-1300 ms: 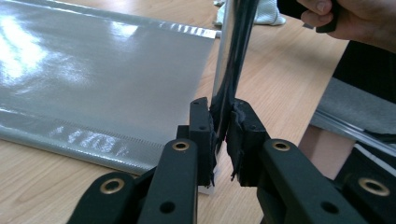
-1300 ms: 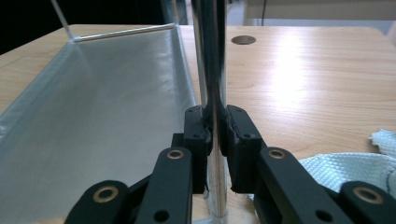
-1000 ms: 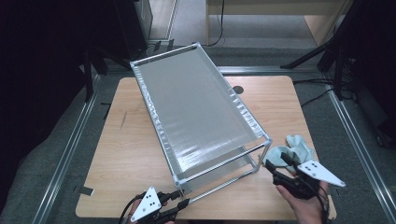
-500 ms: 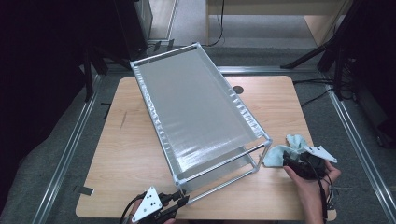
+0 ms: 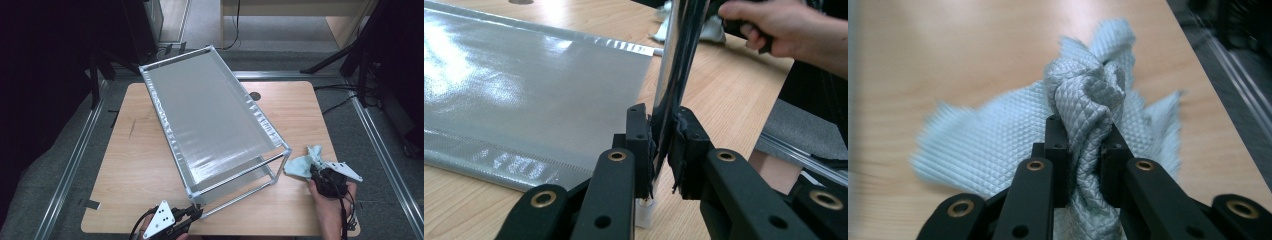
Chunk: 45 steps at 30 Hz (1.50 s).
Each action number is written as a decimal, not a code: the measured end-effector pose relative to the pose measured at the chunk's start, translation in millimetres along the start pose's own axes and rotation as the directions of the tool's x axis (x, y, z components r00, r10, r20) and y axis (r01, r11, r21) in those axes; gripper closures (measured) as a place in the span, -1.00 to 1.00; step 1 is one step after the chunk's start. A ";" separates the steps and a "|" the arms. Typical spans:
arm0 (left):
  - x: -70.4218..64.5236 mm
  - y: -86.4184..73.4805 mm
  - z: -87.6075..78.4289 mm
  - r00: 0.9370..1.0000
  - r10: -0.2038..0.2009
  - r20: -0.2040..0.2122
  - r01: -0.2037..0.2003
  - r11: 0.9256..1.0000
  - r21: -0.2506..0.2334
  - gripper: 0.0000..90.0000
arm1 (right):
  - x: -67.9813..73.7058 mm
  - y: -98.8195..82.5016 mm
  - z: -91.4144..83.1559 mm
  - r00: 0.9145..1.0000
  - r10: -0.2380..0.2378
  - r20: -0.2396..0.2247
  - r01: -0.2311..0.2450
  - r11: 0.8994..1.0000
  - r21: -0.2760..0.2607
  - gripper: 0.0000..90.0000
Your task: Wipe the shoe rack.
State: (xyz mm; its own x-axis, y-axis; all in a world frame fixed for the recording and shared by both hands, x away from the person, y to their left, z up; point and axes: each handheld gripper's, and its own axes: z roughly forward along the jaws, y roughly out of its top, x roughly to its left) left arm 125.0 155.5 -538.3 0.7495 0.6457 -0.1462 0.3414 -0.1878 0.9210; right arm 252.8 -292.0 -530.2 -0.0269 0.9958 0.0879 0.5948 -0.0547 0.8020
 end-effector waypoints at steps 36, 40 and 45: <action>1.3 2.4 7.0 1.000 -0.028 -0.010 0.028 1.000 -0.004 0.78 | 181.3 61.4 -99.2 0.867 -0.299 -0.399 0.178 0.933 -0.313 0.78; 0.6 3.3 9.3 0.999 -0.033 -0.013 0.033 0.999 -0.006 0.78 | 205.6 52.2 -104.9 0.832 -0.327 -0.448 0.197 0.929 -0.312 0.78; 0.0 3.9 10.5 0.999 -0.037 -0.018 0.037 0.999 -0.005 0.78 | 236.6 39.9 -114.0 0.766 -0.373 -0.524 0.226 0.919 -0.324 0.78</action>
State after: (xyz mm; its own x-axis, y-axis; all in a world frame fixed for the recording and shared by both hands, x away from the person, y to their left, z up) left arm 132.4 146.9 -538.5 0.7261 0.6652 -0.1741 0.3664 -0.1601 0.9166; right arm 178.6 -67.0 -410.1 -0.6637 0.7440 0.0778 0.2802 0.1509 0.9480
